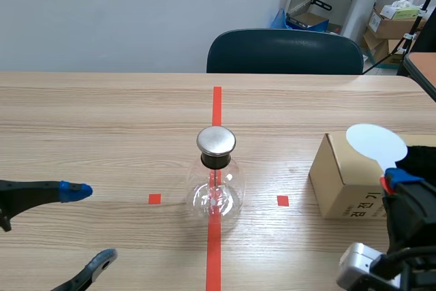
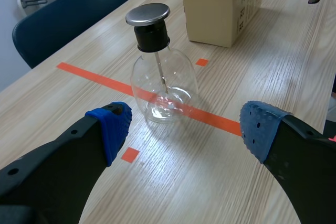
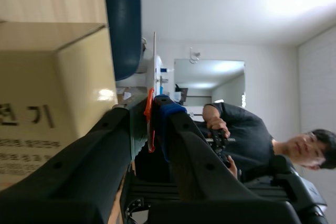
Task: Do the electroscope experiment
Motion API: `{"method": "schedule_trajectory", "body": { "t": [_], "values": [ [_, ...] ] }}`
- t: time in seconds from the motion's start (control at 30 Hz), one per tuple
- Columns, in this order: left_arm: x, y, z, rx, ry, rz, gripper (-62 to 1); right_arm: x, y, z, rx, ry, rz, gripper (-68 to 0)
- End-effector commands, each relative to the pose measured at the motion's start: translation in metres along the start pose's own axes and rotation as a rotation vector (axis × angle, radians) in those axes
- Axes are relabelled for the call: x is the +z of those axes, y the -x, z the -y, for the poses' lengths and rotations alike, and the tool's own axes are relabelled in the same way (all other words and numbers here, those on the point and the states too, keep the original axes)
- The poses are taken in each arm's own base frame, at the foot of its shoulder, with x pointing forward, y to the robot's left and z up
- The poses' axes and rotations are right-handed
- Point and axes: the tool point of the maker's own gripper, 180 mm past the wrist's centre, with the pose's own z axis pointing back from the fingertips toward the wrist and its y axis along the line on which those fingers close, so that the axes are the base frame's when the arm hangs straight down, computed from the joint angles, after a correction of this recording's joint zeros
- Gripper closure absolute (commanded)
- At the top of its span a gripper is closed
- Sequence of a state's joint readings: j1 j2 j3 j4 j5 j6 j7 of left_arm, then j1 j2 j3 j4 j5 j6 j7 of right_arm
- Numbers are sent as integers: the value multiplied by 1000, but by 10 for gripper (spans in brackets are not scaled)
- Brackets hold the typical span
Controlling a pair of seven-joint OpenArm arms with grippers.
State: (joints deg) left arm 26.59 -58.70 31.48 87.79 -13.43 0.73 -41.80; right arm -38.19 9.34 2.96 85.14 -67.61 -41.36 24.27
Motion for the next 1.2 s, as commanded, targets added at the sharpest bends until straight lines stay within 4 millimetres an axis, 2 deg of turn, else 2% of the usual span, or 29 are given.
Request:
{"method": "schedule_trajectory", "body": {
  "t": [0.0,0.17,0.37,0.53,0.8,0.93,1.0,1.03,1.17],
  "values": [
    [3,-11,1,15,-13,39,-455,-5,6,8,27,65,-7,-19],
    [17,-14,4,26,-32,52,-455,-6,9,-14,25,18,4,-19],
    [32,-23,15,36,-11,97,-455,-9,9,-29,34,-14,18,-19],
    [42,-38,22,39,-3,176,-455,-9,8,-31,43,-22,25,-19],
    [47,-40,40,30,60,186,-455,-9,11,-32,46,-23,13,-20],
    [47,-40,41,25,67,185,-455,-9,13,-31,48,-23,0,-22],
    [47,-40,41,25,67,185,-455,-9,13,-31,48,-23,1,-55],
    [47,-40,41,25,66,186,-455,-9,13,-31,48,-23,1,-95],
    [47,-39,41,26,65,180,-455,-9,13,-31,48,-24,1,-335]
  ]
}}
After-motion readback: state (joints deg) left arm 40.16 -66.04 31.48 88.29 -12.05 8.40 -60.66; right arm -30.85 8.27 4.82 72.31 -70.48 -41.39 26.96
